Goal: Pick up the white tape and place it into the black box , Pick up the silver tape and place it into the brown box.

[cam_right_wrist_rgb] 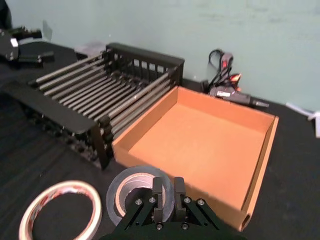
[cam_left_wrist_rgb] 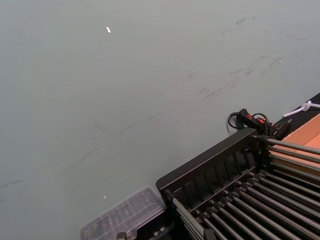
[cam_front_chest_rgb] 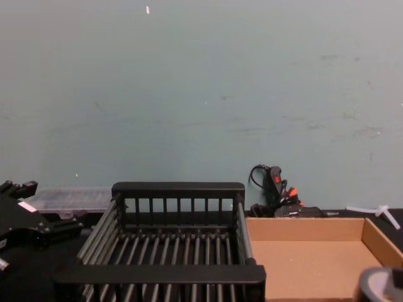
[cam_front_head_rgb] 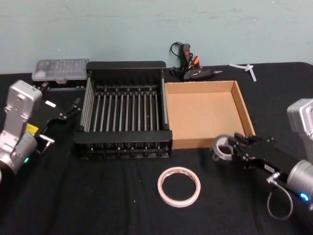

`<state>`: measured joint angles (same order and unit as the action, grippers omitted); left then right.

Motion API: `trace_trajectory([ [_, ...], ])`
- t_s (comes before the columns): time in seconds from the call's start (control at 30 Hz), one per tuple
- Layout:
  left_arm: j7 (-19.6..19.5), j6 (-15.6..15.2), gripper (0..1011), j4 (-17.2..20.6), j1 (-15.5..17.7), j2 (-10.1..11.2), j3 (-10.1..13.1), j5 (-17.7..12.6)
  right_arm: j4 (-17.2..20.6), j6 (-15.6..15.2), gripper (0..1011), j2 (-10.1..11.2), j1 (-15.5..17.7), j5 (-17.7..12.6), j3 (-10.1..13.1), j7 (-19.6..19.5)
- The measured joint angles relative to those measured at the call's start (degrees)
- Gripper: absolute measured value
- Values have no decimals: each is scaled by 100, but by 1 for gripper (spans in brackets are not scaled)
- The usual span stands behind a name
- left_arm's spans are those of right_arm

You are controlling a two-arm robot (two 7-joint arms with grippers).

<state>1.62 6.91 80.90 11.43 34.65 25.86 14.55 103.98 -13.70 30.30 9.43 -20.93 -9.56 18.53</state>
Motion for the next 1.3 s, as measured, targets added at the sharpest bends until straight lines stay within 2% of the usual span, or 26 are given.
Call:
trace_trajectory([
  [0.33,0,0,1001,0,0,0,0,0,-295,33,143,-223,-576,45,-152,-128],
  [0.57,0,0,1001,0,0,0,0,0,-703,27,143,-461,-1101,162,-307,-225],
  [0.8,0,0,1001,0,0,0,0,0,-1232,38,143,-724,-1639,364,-459,-328],
  [1.0,0,0,1001,0,0,0,0,0,-1929,113,143,-1027,-2204,625,-590,-409],
  [1.3,0,0,1001,0,0,0,0,0,-2857,187,143,-1402,-2815,902,-695,-502],
])
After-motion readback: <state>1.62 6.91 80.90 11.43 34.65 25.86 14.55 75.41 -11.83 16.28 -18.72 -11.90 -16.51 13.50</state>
